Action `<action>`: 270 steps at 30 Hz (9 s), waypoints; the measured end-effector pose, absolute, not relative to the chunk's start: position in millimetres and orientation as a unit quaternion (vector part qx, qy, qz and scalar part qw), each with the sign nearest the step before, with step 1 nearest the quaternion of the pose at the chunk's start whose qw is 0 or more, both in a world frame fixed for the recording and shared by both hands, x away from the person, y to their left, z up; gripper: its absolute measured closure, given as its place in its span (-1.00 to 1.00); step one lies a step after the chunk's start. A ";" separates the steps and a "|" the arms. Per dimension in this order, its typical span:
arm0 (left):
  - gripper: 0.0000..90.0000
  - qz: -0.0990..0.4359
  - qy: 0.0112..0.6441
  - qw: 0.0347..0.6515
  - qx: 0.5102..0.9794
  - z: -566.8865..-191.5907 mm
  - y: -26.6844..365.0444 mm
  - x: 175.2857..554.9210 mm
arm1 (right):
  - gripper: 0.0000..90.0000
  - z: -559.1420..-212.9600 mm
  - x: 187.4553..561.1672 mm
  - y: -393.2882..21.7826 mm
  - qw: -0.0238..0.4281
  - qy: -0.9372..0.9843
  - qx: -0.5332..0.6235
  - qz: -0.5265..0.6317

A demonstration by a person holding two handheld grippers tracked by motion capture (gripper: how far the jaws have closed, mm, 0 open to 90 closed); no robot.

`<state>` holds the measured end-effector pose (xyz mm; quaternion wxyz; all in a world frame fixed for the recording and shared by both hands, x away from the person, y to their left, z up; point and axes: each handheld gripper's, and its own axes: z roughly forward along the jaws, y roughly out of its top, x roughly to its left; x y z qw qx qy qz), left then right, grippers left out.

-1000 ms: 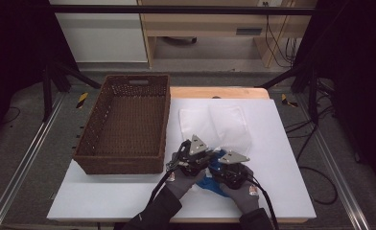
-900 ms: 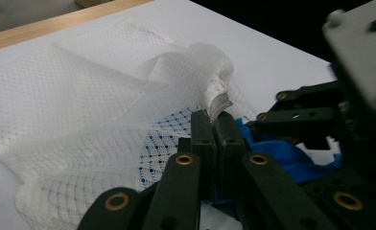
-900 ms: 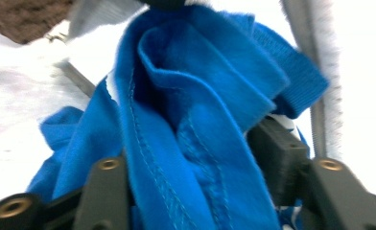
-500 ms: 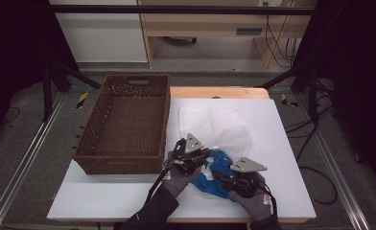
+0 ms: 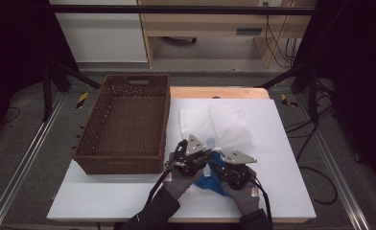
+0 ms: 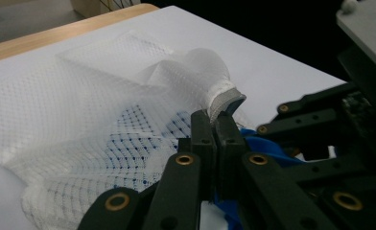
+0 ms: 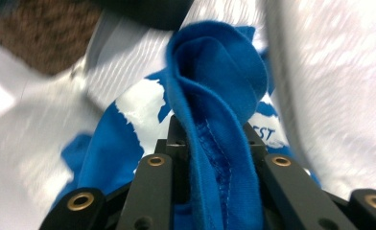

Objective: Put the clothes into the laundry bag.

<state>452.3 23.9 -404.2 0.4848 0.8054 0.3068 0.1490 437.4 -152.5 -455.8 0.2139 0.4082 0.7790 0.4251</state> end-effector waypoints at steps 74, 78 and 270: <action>0.96 0.148 0.321 0.474 0.807 -422.7 38.0 456.0 | -0.21 -478.9 458.9 -181.5 0.203 0.768 0.443 0.415; 0.96 0.146 0.323 0.474 0.806 -423.5 38.7 457.3 | 0.25 -481.9 462.0 -182.2 0.186 0.771 0.445 0.416; 0.96 0.145 0.327 0.496 0.791 -422.5 67.1 451.7 | 0.88 -480.9 482.0 -113.4 0.234 0.746 0.460 0.420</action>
